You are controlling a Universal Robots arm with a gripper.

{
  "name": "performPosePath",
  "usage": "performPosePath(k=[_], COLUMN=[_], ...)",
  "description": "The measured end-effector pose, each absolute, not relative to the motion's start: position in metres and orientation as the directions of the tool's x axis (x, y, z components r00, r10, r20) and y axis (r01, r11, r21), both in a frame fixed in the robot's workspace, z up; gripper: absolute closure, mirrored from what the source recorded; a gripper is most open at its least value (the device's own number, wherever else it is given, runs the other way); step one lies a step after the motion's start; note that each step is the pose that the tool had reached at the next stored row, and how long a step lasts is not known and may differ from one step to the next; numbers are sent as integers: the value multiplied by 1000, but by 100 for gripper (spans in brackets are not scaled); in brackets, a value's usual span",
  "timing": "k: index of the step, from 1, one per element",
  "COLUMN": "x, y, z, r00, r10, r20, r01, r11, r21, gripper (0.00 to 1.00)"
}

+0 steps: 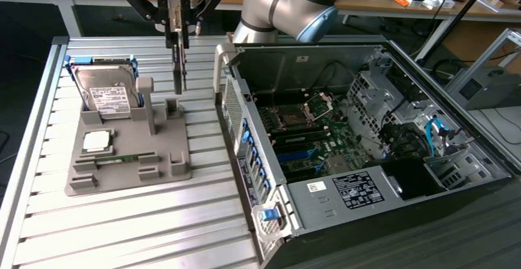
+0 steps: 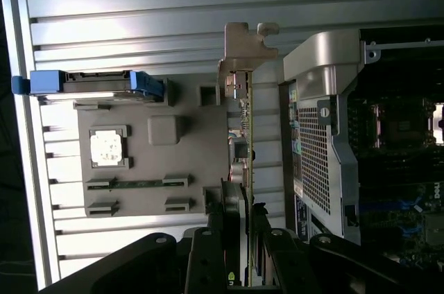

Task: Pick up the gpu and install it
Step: 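Pick up the gpu and move the gpu toward the slot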

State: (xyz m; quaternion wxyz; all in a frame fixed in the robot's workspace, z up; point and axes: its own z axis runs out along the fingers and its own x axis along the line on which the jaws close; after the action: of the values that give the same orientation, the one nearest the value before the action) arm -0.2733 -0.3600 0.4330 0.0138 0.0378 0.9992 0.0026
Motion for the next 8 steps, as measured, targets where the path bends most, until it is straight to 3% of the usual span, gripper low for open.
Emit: performPosePath(k=[8], x=[-270], y=[-360], z=[433], r00=[-997], r10=[76], r20=[-27], r01=[75], r11=[997], r21=[6], gripper=[73])
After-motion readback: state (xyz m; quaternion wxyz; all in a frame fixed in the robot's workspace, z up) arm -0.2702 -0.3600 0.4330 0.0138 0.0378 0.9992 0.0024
